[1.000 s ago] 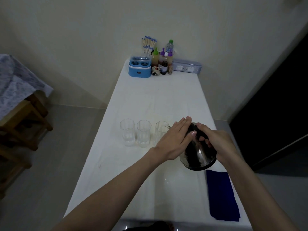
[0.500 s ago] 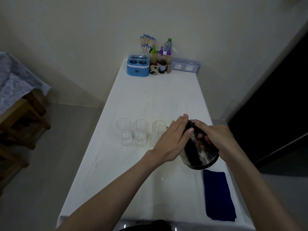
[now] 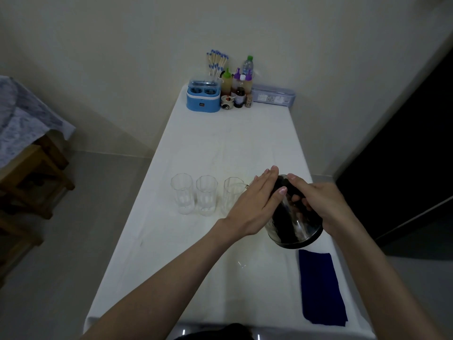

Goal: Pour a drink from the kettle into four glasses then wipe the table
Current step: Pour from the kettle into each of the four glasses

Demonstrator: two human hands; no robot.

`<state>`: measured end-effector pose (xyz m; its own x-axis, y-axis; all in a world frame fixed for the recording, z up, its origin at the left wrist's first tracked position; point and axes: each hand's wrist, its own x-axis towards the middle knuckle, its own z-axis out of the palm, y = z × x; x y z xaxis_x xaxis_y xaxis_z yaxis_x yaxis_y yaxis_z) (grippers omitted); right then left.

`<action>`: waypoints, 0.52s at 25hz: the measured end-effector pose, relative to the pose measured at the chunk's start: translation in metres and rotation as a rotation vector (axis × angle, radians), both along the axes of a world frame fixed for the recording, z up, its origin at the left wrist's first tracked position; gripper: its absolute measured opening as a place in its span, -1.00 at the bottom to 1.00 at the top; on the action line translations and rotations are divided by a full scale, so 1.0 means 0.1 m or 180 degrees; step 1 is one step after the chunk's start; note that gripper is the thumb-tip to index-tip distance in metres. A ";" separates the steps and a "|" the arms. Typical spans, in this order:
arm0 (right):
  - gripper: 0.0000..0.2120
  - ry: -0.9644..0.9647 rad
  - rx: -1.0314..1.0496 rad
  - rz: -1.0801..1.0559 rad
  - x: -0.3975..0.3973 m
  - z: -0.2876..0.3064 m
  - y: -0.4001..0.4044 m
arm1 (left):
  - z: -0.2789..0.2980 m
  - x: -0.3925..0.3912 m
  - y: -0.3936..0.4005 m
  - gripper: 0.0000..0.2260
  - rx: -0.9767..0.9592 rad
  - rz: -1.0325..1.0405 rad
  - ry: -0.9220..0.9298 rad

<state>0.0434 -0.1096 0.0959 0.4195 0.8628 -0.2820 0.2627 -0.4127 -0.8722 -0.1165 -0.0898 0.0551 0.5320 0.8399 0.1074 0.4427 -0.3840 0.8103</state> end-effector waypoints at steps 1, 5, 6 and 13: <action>-0.49 -0.0005 -0.0004 -0.0011 0.00 0.00 0.00 | 0.01 0.00 0.00 -0.47 0.0000 -0.0012 0.0012; -0.49 -0.0069 0.0024 -0.0050 0.00 0.03 0.00 | 0.04 0.01 0.00 -0.47 0.0000 -0.0021 0.0038; -0.49 -0.0088 0.0038 -0.0049 0.00 0.04 0.00 | 0.04 0.01 0.01 -0.47 0.0005 -0.0020 0.0034; -0.48 -0.0216 0.0069 -0.0080 0.00 0.06 0.01 | 0.04 0.03 0.03 -0.47 0.0028 -0.0035 0.0021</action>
<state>0.0438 -0.1089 0.1020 0.4586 0.8574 -0.2336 0.3112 -0.4012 -0.8615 -0.1134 -0.0872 0.0586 0.5418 0.8331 0.1110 0.4439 -0.3958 0.8039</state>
